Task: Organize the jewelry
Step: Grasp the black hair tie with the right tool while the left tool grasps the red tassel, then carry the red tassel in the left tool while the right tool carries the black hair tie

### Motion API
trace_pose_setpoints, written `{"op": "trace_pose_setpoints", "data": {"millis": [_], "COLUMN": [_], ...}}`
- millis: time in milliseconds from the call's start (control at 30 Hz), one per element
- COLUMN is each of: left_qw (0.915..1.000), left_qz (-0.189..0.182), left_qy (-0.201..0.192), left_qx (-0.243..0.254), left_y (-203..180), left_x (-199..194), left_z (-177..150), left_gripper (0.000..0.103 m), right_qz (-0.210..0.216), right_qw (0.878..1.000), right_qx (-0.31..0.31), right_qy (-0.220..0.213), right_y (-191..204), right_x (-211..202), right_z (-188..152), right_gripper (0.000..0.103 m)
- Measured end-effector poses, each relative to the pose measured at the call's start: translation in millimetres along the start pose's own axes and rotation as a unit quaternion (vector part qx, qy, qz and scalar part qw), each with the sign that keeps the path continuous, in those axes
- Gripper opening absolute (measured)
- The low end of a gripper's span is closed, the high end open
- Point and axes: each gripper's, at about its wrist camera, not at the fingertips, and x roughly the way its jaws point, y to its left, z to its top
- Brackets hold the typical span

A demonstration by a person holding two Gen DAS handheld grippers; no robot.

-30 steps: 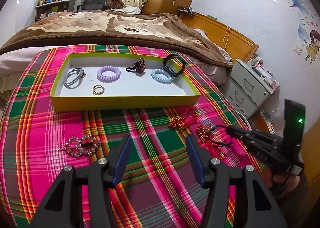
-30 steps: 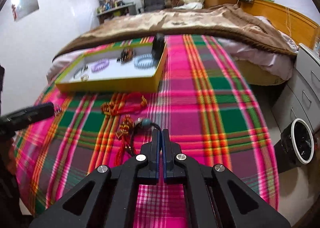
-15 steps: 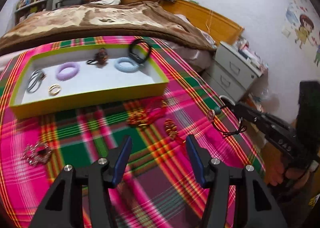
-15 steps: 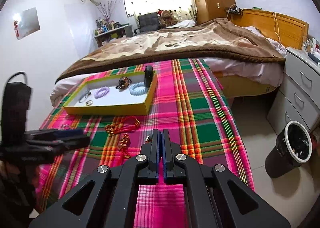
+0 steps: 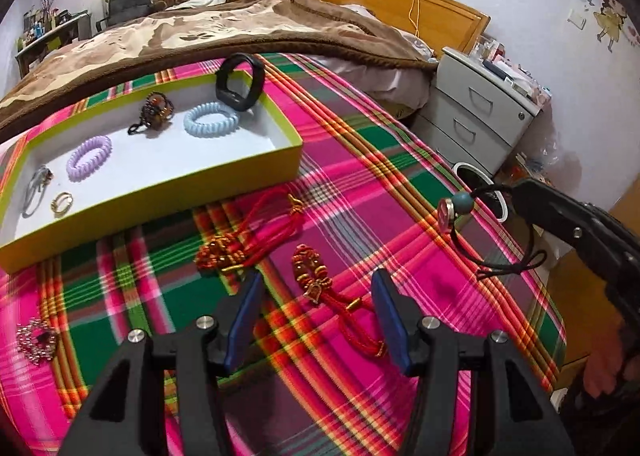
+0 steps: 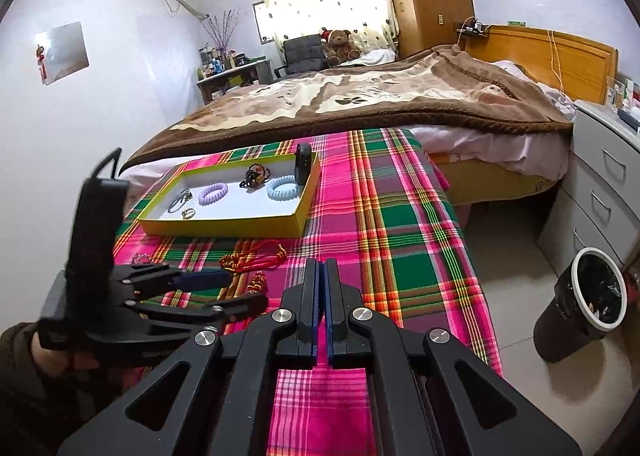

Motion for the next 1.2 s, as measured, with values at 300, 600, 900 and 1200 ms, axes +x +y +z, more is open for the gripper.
{"op": "trace_pose_setpoints", "data": {"millis": [300, 600, 900, 1200], "left_qw": [0.9983, 0.9982, 0.9989, 0.998], "left_qz": [0.052, 0.057, 0.047, 0.06], "left_qy": [-0.001, -0.005, -0.011, -0.023], "left_qx": [0.028, 0.017, 0.002, 0.002], "left_y": [-6, 6, 17, 24], "left_x": [6, 2, -8, -25], "left_z": [-1, 0, -2, -5], "left_gripper": [0.047, 0.018, 0.012, 0.012], "right_qz": [0.01, 0.014, 0.012, 0.012], "right_qw": [1.0, 1.0, 1.0, 1.0], "right_qx": [0.008, 0.007, 0.007, 0.002], "right_qy": [-0.004, -0.005, -0.007, -0.01], "right_y": [-4, 0, 4, 11], "right_x": [-2, -2, -8, -10], "right_z": [-1, 0, -1, 4], "right_gripper": [0.001, 0.001, 0.001, 0.001]}}
